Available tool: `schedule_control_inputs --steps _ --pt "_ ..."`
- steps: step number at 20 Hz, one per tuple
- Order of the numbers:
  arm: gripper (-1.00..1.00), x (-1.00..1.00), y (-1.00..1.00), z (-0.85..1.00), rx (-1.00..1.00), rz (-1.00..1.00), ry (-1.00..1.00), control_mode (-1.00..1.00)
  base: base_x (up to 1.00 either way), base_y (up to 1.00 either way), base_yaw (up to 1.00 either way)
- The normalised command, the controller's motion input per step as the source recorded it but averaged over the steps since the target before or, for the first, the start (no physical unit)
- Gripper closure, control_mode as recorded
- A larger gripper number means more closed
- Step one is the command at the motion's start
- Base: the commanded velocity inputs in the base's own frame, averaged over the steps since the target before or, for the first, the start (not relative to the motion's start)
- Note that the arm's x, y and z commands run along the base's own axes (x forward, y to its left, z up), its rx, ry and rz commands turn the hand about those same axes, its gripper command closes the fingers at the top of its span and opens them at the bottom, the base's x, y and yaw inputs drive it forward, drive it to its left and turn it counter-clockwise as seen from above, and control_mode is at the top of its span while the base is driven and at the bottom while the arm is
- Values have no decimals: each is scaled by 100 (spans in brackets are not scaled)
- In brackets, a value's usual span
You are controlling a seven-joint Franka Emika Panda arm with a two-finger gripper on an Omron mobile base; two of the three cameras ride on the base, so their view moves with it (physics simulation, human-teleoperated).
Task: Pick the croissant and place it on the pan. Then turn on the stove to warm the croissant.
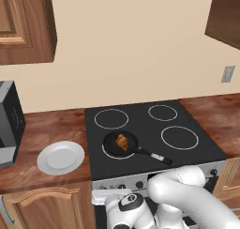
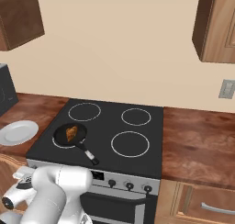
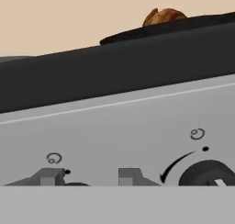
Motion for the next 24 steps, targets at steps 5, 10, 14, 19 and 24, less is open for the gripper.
schedule_control_inputs --steps 5,10,14,19,24 --pt "100 -51 5 -100 12 43 31 -100 0 0 0" --pt "100 -10 36 -100 20 58 31 -100 0 0 0" --pt "100 -13 11 -100 2 76 29 -100 0 0 0" --pt "100 -60 0 -100 15 80 33 -100 0 0 0" --pt "100 -54 0 -100 23 76 40 -100 0 0 0"
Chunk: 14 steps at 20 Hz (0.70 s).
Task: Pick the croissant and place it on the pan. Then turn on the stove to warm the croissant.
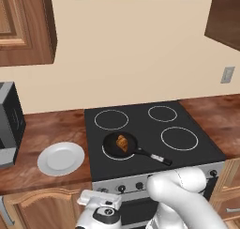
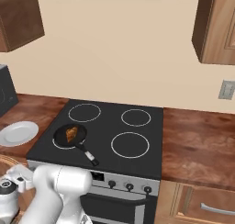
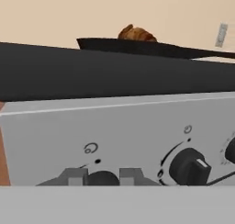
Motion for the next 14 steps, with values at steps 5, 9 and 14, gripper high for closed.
schedule_control_inputs --steps 5,9,14 --pt "100 -41 0 -100 22 79 46 -100 0 0 0" --pt "100 -39 0 -100 22 79 49 -100 0 0 0" --pt "100 -35 0 -100 23 80 50 -100 0 0 0"
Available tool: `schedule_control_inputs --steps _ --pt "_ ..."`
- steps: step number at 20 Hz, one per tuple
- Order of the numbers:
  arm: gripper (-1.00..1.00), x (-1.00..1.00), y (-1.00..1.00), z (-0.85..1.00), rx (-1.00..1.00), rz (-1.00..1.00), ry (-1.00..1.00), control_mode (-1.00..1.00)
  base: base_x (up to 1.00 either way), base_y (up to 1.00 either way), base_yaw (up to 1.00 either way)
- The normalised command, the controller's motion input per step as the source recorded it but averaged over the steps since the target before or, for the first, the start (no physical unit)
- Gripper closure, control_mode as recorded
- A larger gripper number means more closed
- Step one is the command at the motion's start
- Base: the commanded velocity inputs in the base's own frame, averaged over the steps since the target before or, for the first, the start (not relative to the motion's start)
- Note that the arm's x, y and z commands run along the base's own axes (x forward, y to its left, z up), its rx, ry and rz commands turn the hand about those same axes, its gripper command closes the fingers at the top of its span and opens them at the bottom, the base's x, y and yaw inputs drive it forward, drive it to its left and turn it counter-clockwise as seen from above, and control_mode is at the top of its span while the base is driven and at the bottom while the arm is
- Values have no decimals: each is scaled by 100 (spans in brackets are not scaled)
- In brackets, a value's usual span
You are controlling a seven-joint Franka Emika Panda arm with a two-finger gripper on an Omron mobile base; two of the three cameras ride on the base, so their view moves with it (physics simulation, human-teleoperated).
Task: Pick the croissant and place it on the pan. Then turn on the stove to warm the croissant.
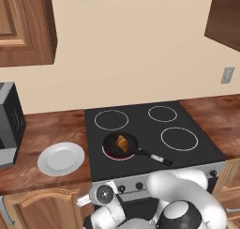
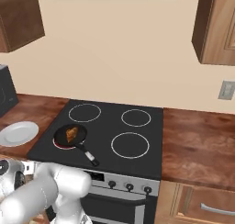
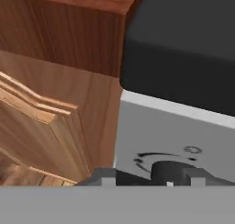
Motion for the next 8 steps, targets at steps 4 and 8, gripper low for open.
schedule_control_inputs --steps 4,8 --pt "100 -32 0 -100 23 81 50 -100 0 0 0" --pt "100 -30 0 -100 23 81 51 -100 0 0 0"
